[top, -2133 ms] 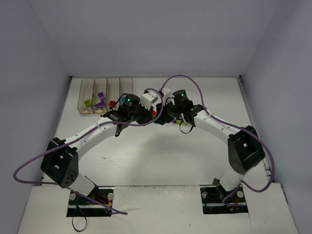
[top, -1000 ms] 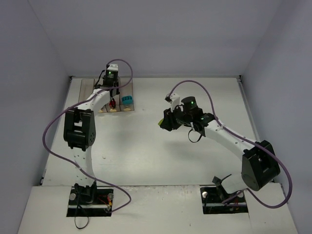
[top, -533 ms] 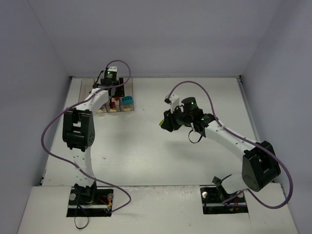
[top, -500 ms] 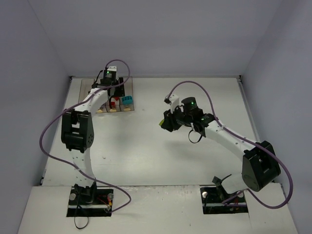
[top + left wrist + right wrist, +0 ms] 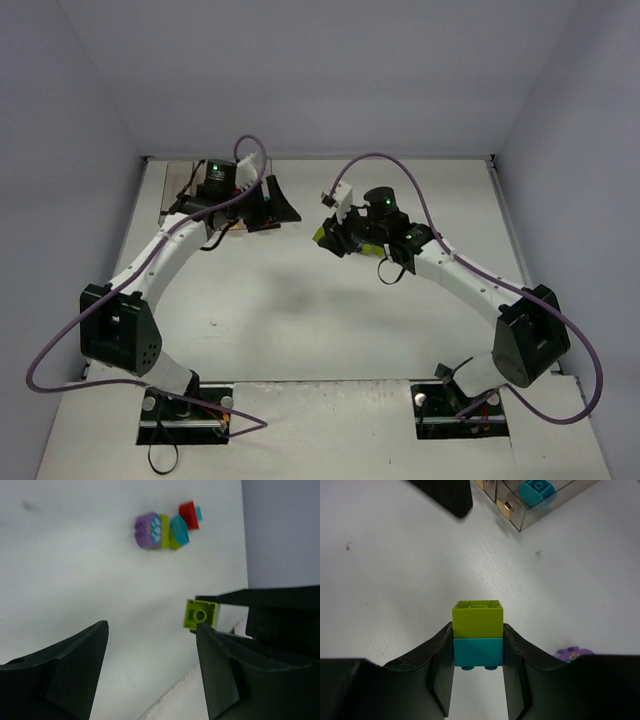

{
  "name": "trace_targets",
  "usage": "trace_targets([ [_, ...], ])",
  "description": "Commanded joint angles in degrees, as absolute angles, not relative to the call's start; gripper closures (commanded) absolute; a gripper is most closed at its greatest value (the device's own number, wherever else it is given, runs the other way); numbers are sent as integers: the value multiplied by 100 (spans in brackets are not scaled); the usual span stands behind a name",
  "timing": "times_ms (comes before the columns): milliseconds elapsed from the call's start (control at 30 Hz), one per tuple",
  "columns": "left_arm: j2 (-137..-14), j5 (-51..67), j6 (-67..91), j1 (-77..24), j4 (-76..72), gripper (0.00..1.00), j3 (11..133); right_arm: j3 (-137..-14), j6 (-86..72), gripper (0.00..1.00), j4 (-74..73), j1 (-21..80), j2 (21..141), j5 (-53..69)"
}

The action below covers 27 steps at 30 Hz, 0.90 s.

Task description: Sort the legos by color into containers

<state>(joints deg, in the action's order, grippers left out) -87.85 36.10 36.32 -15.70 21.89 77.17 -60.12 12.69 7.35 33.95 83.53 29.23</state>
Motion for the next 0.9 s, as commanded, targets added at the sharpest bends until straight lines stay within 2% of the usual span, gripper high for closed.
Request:
trace_targets([
  [0,-8447,4394,3999,-2072,1838,35,7550,-6468,1503,94,1265,3551,8481,3181],
  [233,-8367,4561,4263,-2276,1275,33,7365,-6706,1521,93,1380,3656,8543,3375],
  [433,-8332,4535,4096,-2276,1354,33,7374,-6706,1441,93,1485,3656,8543,3498],
  [533,-8367,4588,4131,-2285,1196,43,7260,-6689,1433,93,1512,3656,8517,3524],
  [567,-8376,4588,4148,-2285,1161,53,7234,-6680,1433,93,1520,3665,8508,3507],
  [633,-8402,4614,4140,-2285,1125,63,7225,-6662,1441,93,1521,3656,8490,3489],
  [767,-8464,4702,4105,-2285,1134,71,7277,-6583,1415,92,1529,3656,8473,3489],
  [800,-8464,4711,4113,-2285,1134,82,7277,-6574,1415,92,1529,3656,8464,3498],
  [833,-8473,4746,4113,-2285,1125,86,7286,-6557,1406,91,1529,3656,8464,3498],
  [867,-8473,4781,4105,-2276,1116,89,7295,-6557,1415,85,1529,3665,8455,3489],
])
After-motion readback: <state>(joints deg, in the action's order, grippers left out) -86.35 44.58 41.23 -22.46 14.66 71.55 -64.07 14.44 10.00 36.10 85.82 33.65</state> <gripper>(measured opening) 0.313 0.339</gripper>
